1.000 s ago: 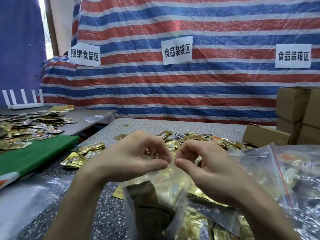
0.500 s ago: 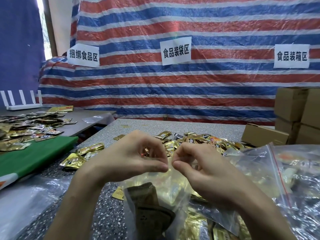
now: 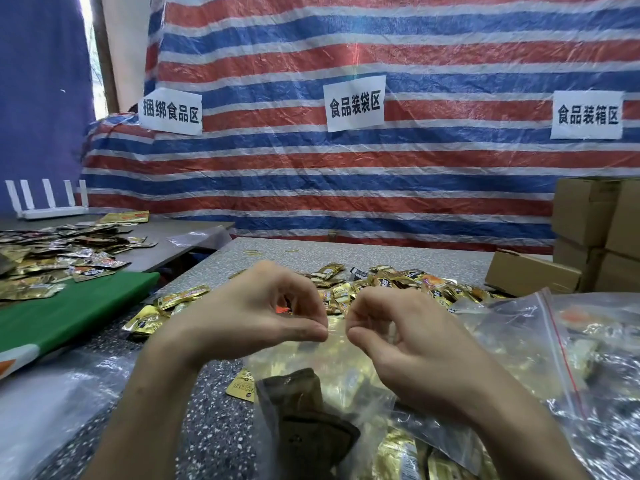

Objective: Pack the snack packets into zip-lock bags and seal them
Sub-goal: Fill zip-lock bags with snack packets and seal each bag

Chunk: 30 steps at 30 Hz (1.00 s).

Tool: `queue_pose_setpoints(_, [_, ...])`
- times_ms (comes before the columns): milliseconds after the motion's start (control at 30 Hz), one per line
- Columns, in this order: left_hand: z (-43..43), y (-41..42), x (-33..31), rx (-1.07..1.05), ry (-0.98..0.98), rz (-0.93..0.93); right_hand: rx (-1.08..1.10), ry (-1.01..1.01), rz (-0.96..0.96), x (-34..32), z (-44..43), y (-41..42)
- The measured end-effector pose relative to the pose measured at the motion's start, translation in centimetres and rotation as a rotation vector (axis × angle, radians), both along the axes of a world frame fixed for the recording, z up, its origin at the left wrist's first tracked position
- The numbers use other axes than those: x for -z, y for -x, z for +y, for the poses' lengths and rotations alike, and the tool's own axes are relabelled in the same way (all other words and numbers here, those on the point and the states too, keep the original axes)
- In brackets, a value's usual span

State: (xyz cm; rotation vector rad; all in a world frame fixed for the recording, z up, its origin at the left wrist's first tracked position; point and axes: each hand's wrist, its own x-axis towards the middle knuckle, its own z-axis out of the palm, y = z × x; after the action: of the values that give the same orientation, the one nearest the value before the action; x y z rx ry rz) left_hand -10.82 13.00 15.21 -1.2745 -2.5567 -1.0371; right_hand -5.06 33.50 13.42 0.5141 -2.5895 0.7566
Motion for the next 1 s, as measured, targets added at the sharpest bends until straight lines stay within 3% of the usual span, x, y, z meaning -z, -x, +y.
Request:
queue_pose_setpoints(333, [1.5,-0.5,0.3,-0.094,0.120,0.045,0.056,-0.056,0.019,-0.1,0.0,-0.5])
queue_pose_setpoints(533, [0.0,-0.9,-0.3,-0.026,0.116,-0.019,0.052,-0.052,0.006,-0.5,-0.2,-0.7])
queue_pose_setpoints(767, [0.1,-1.1,-0.3,-0.085,0.105,0.072,0.048,-0.098,0.054,-0.2,-0.6,-1.2])
queue_pose_setpoints(1000, [0.0,-1.1,-0.5,-0.027,0.080,-0.024,0.047,-0.101,0.050,-0.5,-0.5,-1.2])
